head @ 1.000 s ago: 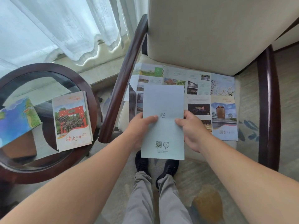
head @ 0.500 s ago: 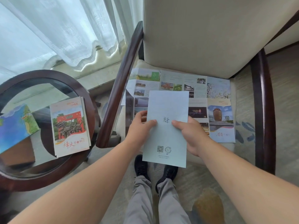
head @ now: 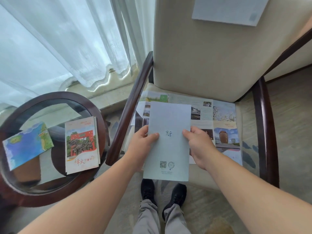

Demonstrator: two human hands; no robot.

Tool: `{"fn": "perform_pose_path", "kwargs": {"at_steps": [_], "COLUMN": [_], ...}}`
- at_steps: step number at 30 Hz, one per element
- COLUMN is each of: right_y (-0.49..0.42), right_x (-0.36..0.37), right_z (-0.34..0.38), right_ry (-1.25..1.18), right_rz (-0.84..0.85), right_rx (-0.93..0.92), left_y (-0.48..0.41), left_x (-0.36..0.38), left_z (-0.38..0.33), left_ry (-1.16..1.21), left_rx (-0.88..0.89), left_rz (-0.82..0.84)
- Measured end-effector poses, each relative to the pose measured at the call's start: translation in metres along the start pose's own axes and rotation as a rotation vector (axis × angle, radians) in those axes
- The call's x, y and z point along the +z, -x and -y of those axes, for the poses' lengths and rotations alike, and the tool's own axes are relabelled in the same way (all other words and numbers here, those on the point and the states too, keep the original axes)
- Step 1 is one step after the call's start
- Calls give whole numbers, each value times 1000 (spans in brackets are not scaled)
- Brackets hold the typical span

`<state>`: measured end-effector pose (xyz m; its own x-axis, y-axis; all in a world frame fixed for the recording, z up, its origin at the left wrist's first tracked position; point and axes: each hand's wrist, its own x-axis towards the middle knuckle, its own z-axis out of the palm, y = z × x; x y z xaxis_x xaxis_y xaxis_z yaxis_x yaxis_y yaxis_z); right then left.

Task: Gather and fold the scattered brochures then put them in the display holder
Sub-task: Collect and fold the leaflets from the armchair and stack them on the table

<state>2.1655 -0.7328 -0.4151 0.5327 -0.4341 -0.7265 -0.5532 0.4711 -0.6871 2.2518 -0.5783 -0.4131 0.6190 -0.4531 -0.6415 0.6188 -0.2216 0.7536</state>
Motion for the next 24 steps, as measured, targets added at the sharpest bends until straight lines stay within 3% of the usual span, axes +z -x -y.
{"fn": "perform_pose_path", "kwargs": {"at_steps": [3, 5, 8, 10, 12, 15, 17, 20, 24], "right_y": [13, 27, 42, 47, 45, 44, 39, 33, 13], "right_x": [20, 40, 80, 105, 125, 154, 177, 219, 271], "right_z": [23, 38, 52, 62, 65, 61, 53, 38, 15], "right_ry": [244, 231, 177, 212, 220, 180, 164, 180, 397], "right_rz": [-110, 25, 295, 241, 212, 302, 344, 370, 236], "right_rx": [-140, -199, -173, -197, -166, -71, -17, 34, -42], "left_y": [14, 25, 45, 58, 65, 68, 65, 56, 35], "left_x": [-3, -5, -9, -20, -44, -95, -129, -180, -247], "left_z": [-22, -37, -51, -52, -49, -44, -42, -34, -19], "left_ry": [-52, -200, -415, -498, -528, -522, -393, -393, -476], "left_rx": [147, 294, 474, 500, 516, 402, 251, 183, 142], "left_rz": [-118, -216, -180, -184, -343, -614, -627, -657, -658]}}
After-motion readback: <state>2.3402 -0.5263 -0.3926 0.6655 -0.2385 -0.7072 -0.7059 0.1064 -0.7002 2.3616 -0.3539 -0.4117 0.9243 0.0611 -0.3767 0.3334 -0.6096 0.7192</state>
